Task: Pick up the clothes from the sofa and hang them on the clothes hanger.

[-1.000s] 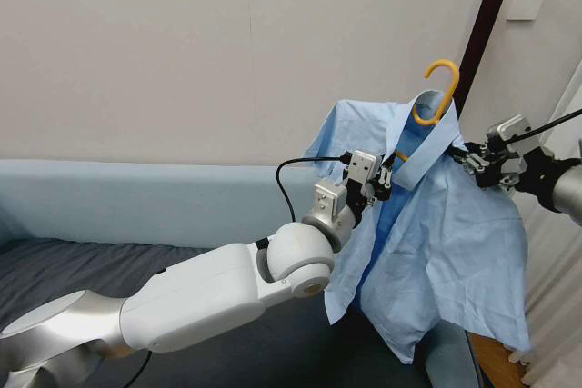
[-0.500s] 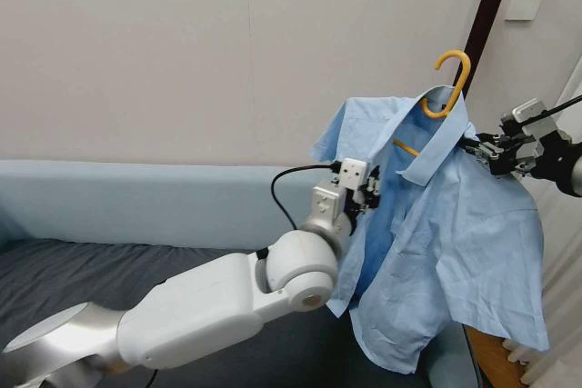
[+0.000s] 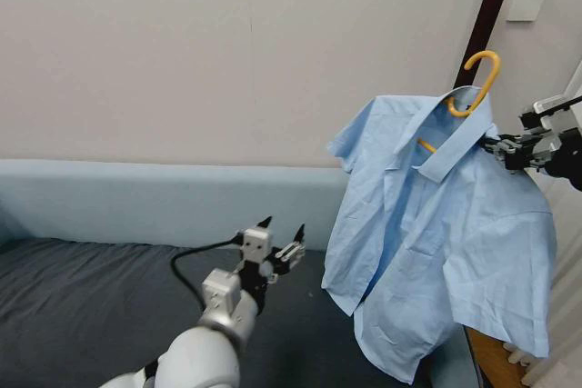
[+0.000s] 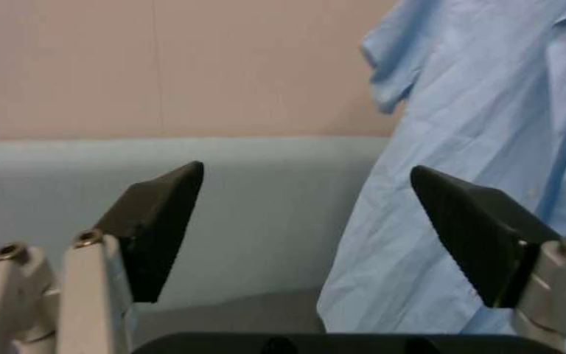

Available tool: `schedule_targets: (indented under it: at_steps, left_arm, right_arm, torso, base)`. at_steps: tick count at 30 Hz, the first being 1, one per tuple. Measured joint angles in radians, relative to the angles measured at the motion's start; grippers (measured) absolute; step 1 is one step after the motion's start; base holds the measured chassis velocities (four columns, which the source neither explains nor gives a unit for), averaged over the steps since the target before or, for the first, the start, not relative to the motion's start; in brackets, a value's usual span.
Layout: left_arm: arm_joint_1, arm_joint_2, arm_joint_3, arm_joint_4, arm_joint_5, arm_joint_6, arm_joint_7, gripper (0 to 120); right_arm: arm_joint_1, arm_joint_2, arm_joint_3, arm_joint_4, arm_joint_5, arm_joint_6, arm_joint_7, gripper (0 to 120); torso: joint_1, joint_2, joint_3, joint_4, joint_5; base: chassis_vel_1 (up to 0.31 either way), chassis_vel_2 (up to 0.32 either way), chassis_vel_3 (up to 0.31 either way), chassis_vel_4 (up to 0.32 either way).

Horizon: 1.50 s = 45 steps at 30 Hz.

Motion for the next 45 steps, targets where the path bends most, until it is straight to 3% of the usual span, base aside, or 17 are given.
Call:
schedule_targets:
  at_steps: [3,9,17,20,22,23,28,33,34,35,37,39,40,45]
  left_arm:
    - [0.159,-0.079,-0.057,0.008,0.077,-0.038,0.031,99]
    - [0.278,-0.173,-0.095,0.035,0.197,-0.094,0.063,100]
    - [0.37,-0.218,-0.157,-0.028,0.271,-0.127,0.083,100]
    - [0.415,-0.241,-0.178,-0.053,0.28,-0.128,0.09,100]
    - [0.44,-0.263,-0.187,-0.056,0.29,-0.129,0.095,100]
    - [0.44,-0.263,-0.187,-0.056,0.29,-0.129,0.095,100]
    - [0.475,-0.312,-0.193,-0.056,0.308,-0.123,0.098,100]
    - [0.499,-0.328,-0.187,-0.052,0.334,-0.123,0.104,100]
    - [0.52,-0.346,-0.181,-0.051,0.351,-0.123,0.105,100]
    - [0.537,-0.359,-0.169,-0.047,0.371,-0.126,0.106,100]
    - [0.541,-0.362,-0.165,-0.045,0.376,-0.127,0.106,100]
    - [0.547,-0.37,-0.156,-0.04,0.388,-0.13,0.107,100]
    - [0.547,-0.37,-0.156,-0.04,0.388,-0.13,0.107,100]
    - [0.548,-0.374,-0.152,-0.033,0.392,-0.135,0.106,100]
  right_arm:
    - [-0.002,-0.001,0.044,-0.037,0.044,-0.034,0.075,7]
    - [-0.032,-0.043,0.071,-0.108,0.013,-0.038,0.117,7]
    - [-0.076,-0.06,0.073,-0.198,-0.066,-0.022,0.062,7]
    - [-0.049,-0.005,0.006,-0.25,-0.184,0.008,-0.008,7]
    - [-0.01,0.071,-0.057,-0.302,-0.274,0.03,-0.062,7]
    - [-0.01,0.071,-0.057,-0.302,-0.274,0.03,-0.062,7]
    - [0.044,0.27,-0.132,-0.377,-0.479,0.048,-0.147,7]
    - [0.077,0.368,-0.168,-0.436,-0.646,0.049,-0.174,7]
    - [0.125,0.44,-0.224,-0.519,-0.801,0.038,-0.216,7]
    - [0.249,0.507,-0.35,-0.636,-0.904,0.034,-0.245,7]
    - [0.298,0.522,-0.388,-0.667,-0.925,0.032,-0.252,7]
    - [0.48,0.564,-0.524,-0.748,-0.98,0.031,-0.263,7]
    - [0.48,0.564,-0.524,-0.748,-0.98,0.031,-0.263,7]
    - [0.71,0.615,-0.729,-0.794,-1.036,0.016,-0.267,7]
  torso:
    - [0.0,0.0,0.0,0.0,0.0001]
    - [0.0,0.0,0.0,-0.0002,0.0001]
    - [0.0,0.0,0.0,0.0,-0.0001]
    - [0.0,0.0,0.0,0.0,0.0]
    - [0.0,0.0,0.0,-0.0003,0.0003]
    - [0.0,0.0,0.0,-0.0003,0.0003]
    - [0.0,0.0,0.0,0.0001,0.0005]
    - [0.0,0.0,0.0,0.0002,0.0002]
    - [0.0,0.0,0.0,-0.0005,-0.0002]
    - [0.0,0.0,0.0,-0.0003,0.0012]
    - [0.0,0.0,0.001,-0.0005,0.0015]
    - [0.0,0.0,0.0,0.0002,-0.0012]
    - [0.0,0.0,0.0,0.0002,-0.0012]
    - [0.0,0.0,0.0,0.0001,0.0003]
  base:
    - [0.0,0.0,0.0,0.0]
    - [0.0,0.0,0.0,0.0]
    - [0.0,0.0,0.0,0.0]
    - [0.0,0.0,0.0,0.0]
    - [0.0,0.0,0.0,0.0]
    - [0.0,0.0,0.0,0.0]
    - [0.0,0.0,0.0,0.0]
    - [0.0,0.0,0.0,0.0]
    - [0.0,0.0,0.0,0.0]
    - [0.0,0.0,0.0,0.0]
    - [0.0,0.0,0.0,0.0]
    - [0.0,0.0,0.0,0.0]
    - [0.0,0.0,0.0,0.0]
    - [0.0,0.0,0.0,0.0]
